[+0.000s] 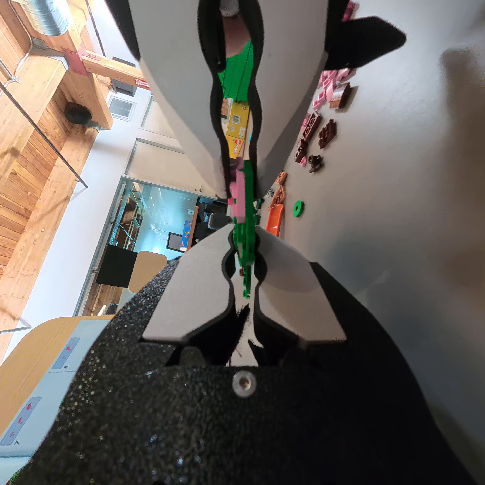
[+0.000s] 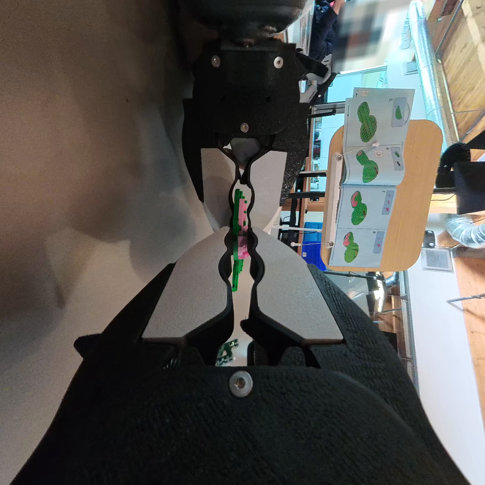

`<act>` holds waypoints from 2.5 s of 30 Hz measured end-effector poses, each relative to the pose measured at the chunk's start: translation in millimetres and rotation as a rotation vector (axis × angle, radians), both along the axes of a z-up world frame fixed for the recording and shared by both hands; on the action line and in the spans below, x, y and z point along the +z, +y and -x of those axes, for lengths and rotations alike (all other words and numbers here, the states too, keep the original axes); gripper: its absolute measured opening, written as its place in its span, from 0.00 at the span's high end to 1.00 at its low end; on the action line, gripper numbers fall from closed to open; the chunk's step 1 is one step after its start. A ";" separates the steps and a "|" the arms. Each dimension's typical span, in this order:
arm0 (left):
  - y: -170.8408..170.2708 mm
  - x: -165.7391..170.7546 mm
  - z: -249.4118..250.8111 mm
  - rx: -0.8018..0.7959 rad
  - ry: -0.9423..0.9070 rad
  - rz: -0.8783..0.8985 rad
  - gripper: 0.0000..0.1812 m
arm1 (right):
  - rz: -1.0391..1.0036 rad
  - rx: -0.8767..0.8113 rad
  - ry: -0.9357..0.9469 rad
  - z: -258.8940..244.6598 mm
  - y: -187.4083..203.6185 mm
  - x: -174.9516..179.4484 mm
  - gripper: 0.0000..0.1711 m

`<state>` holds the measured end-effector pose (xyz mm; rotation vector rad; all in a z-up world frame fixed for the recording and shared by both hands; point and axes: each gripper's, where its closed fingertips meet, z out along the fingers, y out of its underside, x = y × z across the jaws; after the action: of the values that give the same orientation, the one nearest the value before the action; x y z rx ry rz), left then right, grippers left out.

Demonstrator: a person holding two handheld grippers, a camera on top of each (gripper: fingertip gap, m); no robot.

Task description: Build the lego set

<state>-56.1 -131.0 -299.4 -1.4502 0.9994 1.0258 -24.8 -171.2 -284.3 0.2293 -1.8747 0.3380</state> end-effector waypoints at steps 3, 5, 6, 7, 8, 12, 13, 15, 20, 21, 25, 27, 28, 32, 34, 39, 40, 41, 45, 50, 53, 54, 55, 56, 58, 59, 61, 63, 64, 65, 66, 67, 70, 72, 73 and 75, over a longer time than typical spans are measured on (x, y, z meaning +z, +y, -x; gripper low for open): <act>0.5 -4.7 0.6 -0.001 0.023 0.018 0.95 | -0.011 -0.016 -0.015 1.0 -0.7 -4.5 0.95; 0.7 -3.6 2.7 0.004 0.040 0.007 0.95 | 0.041 -0.016 -0.017 2.6 -0.3 -3.6 0.96; 0.4 1.2 5.4 0.016 0.047 -0.017 0.95 | 0.068 -0.013 0.011 4.0 0.9 0.0 0.91; -0.2 3.9 9.7 0.034 0.060 -0.033 0.95 | 0.100 -0.013 0.038 5.0 2.7 3.8 0.87; -0.9 4.6 15.3 0.052 0.093 -0.046 0.95 | 0.147 -0.015 0.048 5.4 4.7 7.1 0.82; -2.0 6.0 33.1 0.115 0.229 -0.076 0.95 | 0.464 -0.095 0.179 12.3 32.2 34.4 0.77; -2.3 6.9 34.3 0.118 0.211 -0.079 0.95 | 0.525 -0.133 0.190 14.1 40.6 38.4 0.77; -2.9 9.5 35.3 0.119 0.172 -0.088 0.95 | 0.614 -0.206 0.191 16.8 53.4 43.5 0.79; -3.0 9.0 39.7 0.128 0.161 -0.093 0.95 | 0.814 -0.315 0.171 27.5 77.5 38.9 0.84; -3.0 9.5 40.1 0.129 0.153 -0.098 0.95 | 0.836 -0.349 0.166 30.7 85.4 36.6 0.85; -2.0 9.6 43.9 0.139 0.131 -0.106 0.96 | 0.966 -0.420 0.159 32.0 110.6 35.0 0.87; -1.3 9.4 46.4 0.145 0.119 -0.107 0.96 | 0.970 -0.439 0.167 30.2 117.7 37.2 0.87; -1.2 9.5 47.1 0.146 0.113 -0.109 0.95 | 0.967 -0.441 0.176 29.2 119.8 40.0 0.87; -0.3 9.1 50.0 0.151 0.101 -0.114 0.95 | 0.979 -0.469 0.199 28.0 128.2 46.1 0.88; -0.3 9.4 52.5 0.157 0.091 -0.117 0.95 | 0.983 -0.487 0.195 29.9 131.3 44.8 0.89; -2.9 15.8 54.1 0.159 0.076 -0.154 0.95 | 0.999 -0.513 0.209 29.7 137.5 49.1 0.89; -3.2 16.7 53.6 0.159 0.082 -0.160 0.95 | 1.014 -0.511 0.210 28.9 138.3 50.2 0.89; -3.4 17.5 53.1 0.159 0.092 -0.165 0.95 | 1.029 -0.510 0.205 28.2 138.9 50.3 0.89; -3.6 19.4 49.9 0.152 0.123 -0.180 0.96 | 1.036 -0.518 0.210 25.0 141.7 48.9 0.89; -3.4 19.1 46.2 0.144 0.150 -0.183 0.95 | 0.972 -0.526 0.244 22.3 140.0 52.8 0.89; -3.1 19.6 45.8 0.139 0.106 -0.185 0.95 | 0.919 -0.528 0.251 23.3 136.4 50.6 0.90; -3.3 20.9 47.6 0.142 0.071 -0.189 0.95 | 0.894 -0.535 0.249 24.2 136.0 48.3 0.90; -4.1 22.9 50.3 0.149 0.047 -0.198 0.95 | 0.867 -0.539 0.250 24.9 135.1 46.5 0.90; -4.9 24.4 53.7 0.159 0.037 -0.205 0.95 | 0.839 -0.542 0.256 25.1 134.2 45.3 0.90; -5.8 24.7 57.8 0.172 0.039 -0.206 0.95 | 0.781 -0.541 0.267 25.2 131.3 43.7 0.90; -5.6 24.3 57.7 0.172 0.042 -0.205 0.95 | 0.755 -0.541 0.273 25.2 130.4 43.2 0.90; -4.3 23.0 54.8 0.163 0.055 -0.200 0.95 | 0.724 -0.541 0.278 25.2 129.1 42.1 0.91; -2.7 20.9 51.5 0.154 0.080 -0.191 0.95 | 0.714 -0.541 0.286 24.7 129.3 42.4 0.91; -2.1 19.8 50.1 0.150 0.089 -0.186 0.95 | 0.718 -0.541 0.287 24.4 129.9 42.6 0.91; -1.6 19.1 48.9 0.146 0.094 -0.183 0.95 | 0.733 -0.537 0.285 23.9 130.3 43.2 0.91; -1.4 19.0 48.3 0.144 0.097 -0.183 0.95 | 0.756 -0.533 0.281 23.2 130.9 44.2 0.91; -1.4 18.9 48.0 0.143 0.098 -0.183 0.95 | 0.782 -0.531 0.280 22.5 132.0 45.9 0.91; -1.3 18.0 48.8 0.142 0.089 -0.179 0.95 | 0.826 -0.537 0.288 20.7 136.8 50.4 0.91; -1.5 17.8 48.7 0.140 0.087 -0.178 0.95 | 0.829 -0.541 0.293 20.5 137.8 51.5 0.91; -1.6 17.6 48.4 0.139 0.088 -0.177 0.95 | 0.826 -0.544 0.294 20.6 137.8 51.3 0.91; -1.5 16.9 46.7 0.129 0.088 -0.174 0.95 | 0.818 -0.552 0.287 21.6 137.8 49.2 0.91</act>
<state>-102.8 -132.5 -282.5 -1.3493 0.8643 1.2478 -46.4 -33.4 -235.1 -0.7407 -1.3154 0.6126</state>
